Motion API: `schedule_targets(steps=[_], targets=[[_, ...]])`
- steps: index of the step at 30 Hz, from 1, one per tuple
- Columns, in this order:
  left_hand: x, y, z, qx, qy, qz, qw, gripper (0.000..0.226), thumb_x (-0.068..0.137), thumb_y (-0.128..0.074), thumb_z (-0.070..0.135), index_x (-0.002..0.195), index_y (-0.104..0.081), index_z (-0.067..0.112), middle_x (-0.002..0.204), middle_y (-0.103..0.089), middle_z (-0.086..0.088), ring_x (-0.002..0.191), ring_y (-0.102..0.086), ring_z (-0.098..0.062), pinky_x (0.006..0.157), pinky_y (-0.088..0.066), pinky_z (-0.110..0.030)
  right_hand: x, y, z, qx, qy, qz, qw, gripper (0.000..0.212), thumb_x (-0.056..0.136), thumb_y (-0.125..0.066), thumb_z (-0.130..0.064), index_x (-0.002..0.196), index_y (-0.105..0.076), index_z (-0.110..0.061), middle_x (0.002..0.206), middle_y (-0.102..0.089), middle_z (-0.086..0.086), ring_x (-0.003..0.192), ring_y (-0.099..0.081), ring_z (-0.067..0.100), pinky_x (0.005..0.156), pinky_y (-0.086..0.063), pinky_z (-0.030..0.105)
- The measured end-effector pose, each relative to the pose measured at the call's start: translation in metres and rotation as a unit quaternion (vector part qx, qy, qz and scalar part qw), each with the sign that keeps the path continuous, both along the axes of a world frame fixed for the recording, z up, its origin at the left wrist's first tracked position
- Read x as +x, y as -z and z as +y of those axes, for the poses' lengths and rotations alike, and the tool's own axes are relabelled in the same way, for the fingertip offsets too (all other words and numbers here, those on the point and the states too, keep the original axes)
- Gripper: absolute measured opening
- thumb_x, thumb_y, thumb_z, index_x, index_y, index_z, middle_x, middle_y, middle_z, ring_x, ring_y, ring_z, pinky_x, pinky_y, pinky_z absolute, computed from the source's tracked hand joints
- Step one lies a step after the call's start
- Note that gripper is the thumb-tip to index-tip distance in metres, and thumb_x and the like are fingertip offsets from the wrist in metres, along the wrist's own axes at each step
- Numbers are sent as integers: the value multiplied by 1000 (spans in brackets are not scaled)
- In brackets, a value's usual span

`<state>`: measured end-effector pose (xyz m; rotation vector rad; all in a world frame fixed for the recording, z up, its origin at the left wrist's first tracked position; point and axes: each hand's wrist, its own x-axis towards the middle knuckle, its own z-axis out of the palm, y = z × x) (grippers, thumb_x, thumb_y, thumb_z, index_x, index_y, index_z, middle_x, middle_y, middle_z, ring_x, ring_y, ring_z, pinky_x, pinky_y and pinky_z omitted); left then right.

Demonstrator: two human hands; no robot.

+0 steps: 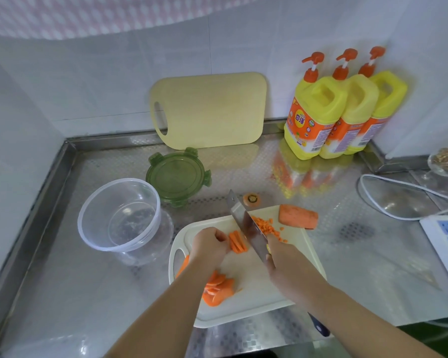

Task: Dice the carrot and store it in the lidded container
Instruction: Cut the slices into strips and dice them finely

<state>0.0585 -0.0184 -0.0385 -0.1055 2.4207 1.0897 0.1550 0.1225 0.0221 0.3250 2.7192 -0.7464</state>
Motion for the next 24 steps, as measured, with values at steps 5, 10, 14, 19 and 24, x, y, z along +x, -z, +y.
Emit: schedule_targets(steps=[5,10,14,19,24], targets=[[-15,-13,-12,-196,354,216,889,47,89,-50,6,132,-49,25,130,-44,2,116,-49,-22,90,-46,-37,2,0,7,-3,1,4,1000,28,100,-35,-19,128,-39,-15,86,-48,-3,79,-54,14,65,-41,24],[-27,-18,0,-304,541,292,728,50,91,-46,6,137,-40,23,139,-35,-9,124,-38,-30,97,-40,-40,4,-1,13,-7,5,25,1000,25,100,-34,-18,125,-39,-18,74,-44,-8,62,-46,4,51,-33,20],[-31,-20,14,-331,561,284,704,43,91,-47,9,132,-45,23,136,-38,-8,124,-39,-30,94,-37,-38,5,1,15,1,2,31,1000,26,100,-35,-19,126,-38,-17,77,-43,-8,66,-47,5,51,-33,18],[-32,-29,20,-340,566,258,705,41,88,-55,17,129,-50,18,135,-41,-8,125,-40,-29,98,-37,-38,5,4,16,7,-4,42,999,25,100,-35,-19,125,-39,-17,77,-41,-9,67,-46,4,52,-33,18],[-23,-28,7,-338,529,216,748,37,85,-58,30,120,-53,18,120,-48,-6,112,-46,-27,89,-43,-37,1,5,19,8,-12,44,999,19,100,-36,-19,118,-41,-16,76,-45,-7,67,-50,8,51,-31,19]])
